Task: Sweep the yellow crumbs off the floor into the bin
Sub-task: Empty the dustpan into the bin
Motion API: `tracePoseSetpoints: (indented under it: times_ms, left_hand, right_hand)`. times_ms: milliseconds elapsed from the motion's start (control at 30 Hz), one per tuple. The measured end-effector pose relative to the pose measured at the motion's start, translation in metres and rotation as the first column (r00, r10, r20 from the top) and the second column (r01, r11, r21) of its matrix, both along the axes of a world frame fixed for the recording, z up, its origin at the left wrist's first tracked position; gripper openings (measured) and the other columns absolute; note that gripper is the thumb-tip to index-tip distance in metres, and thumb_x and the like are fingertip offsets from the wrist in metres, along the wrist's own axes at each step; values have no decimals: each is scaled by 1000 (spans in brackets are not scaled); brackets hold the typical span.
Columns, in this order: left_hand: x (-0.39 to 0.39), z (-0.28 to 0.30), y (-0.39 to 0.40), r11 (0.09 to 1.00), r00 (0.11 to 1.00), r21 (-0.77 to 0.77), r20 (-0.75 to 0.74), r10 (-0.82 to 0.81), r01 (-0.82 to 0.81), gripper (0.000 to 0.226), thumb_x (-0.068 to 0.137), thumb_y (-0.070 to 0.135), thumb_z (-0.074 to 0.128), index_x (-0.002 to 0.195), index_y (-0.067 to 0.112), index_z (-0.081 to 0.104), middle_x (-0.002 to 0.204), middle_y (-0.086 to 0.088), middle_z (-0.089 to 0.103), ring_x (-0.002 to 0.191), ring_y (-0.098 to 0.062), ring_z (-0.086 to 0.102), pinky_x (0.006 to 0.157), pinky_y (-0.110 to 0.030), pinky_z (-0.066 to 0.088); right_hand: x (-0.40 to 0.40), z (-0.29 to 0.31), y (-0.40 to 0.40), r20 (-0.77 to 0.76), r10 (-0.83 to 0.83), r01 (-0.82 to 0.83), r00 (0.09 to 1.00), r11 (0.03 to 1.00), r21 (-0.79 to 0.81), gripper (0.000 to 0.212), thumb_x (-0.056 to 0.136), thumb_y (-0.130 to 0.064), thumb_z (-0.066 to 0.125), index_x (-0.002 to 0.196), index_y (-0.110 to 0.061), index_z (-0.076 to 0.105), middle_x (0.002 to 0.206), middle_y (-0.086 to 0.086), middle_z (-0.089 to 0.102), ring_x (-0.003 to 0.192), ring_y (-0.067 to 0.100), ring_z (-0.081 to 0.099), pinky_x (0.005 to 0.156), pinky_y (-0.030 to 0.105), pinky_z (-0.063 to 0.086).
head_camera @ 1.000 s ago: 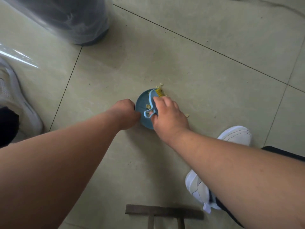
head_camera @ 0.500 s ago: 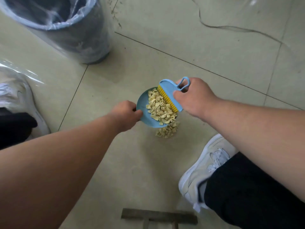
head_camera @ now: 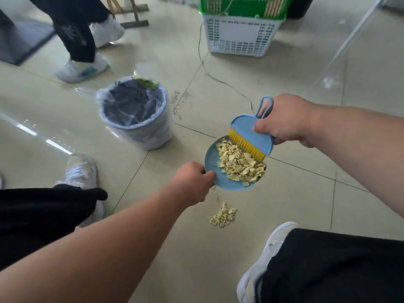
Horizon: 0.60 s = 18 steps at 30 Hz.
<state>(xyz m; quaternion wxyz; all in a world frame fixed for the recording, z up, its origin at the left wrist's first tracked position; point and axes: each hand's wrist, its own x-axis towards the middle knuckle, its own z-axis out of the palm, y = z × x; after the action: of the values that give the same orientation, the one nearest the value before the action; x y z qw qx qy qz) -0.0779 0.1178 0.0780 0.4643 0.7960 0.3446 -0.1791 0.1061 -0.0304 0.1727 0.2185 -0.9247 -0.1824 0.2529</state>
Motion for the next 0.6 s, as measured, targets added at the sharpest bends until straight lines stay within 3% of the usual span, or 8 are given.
tracePoseSetpoints:
  times_ms: [67, 200, 333, 433, 533, 600]
  left_hand:
    - [-4, 24, -3, 999, 999, -6, 7, 36, -36, 33, 97, 26, 57, 87, -1, 74, 69, -12, 70, 51, -22, 65, 46, -21, 50]
    - [-5, 65, 2, 994, 994, -6, 33, 107, -107, 32, 96, 24, 59, 86, -3, 74, 66, -9, 66, 43, -18, 60, 38, -16, 42]
    - [8, 96, 22, 998, 998, 1, 30, 57, -57, 28, 99, 16, 58, 74, 5, 65, 62, -9, 59, 40, -18, 51, 35, -14, 36]
    - [7, 120, 48, 1000, 1000, 23, 25, 17, -17, 27, 96, 17, 61, 77, 1, 70, 59, -8, 60, 41, -19, 52, 40, -19, 39]
    - [2, 145, 75, 998, 1000, 64, 0, -16, 16, 30, 94, 22, 62, 88, -3, 76, 63, -7, 66, 46, -19, 55, 46, -24, 42]
    - [1, 161, 89, 996, 1000, 81, 1, -25, 24, 28, 93, 23, 62, 83, 0, 75, 58, -4, 65, 43, -18, 54, 47, -24, 41]
  right_hand:
    - [-3, 21, 0, 27, -14, 12, 1000, 998, 56, 25, 79, -17, 73, 97, 0, 71, 82, 14, 68, 68, 30, 64, 70, 51, 62]
    - [-12, 57, 7, 77, -4, -6, 997, 993, 121, 20, 77, -16, 71, 89, 1, 71, 70, 15, 63, 57, 26, 57, 57, 38, 52]
    - [-11, 80, 19, 159, -11, -8, 987, 993, 116, 21, 76, -21, 73, 87, -3, 71, 82, 21, 72, 64, 28, 60, 61, 44, 58]
    - [-14, 88, 31, 155, -59, 30, 986, 982, 185, 25, 72, -23, 75, 88, -3, 71, 83, 21, 72, 63, 25, 59, 63, 49, 60]
    - [-16, 99, 46, 97, -67, 41, 993, 967, 251, 32, 69, -22, 73, 91, 0, 71, 74, 16, 67, 60, 24, 55, 55, 40, 50]
    - [-18, 109, 58, 62, -79, 55, 995, 947, 317, 28, 72, -22, 72, 93, -3, 71, 84, 20, 73, 63, 23, 57, 55, 38, 48]
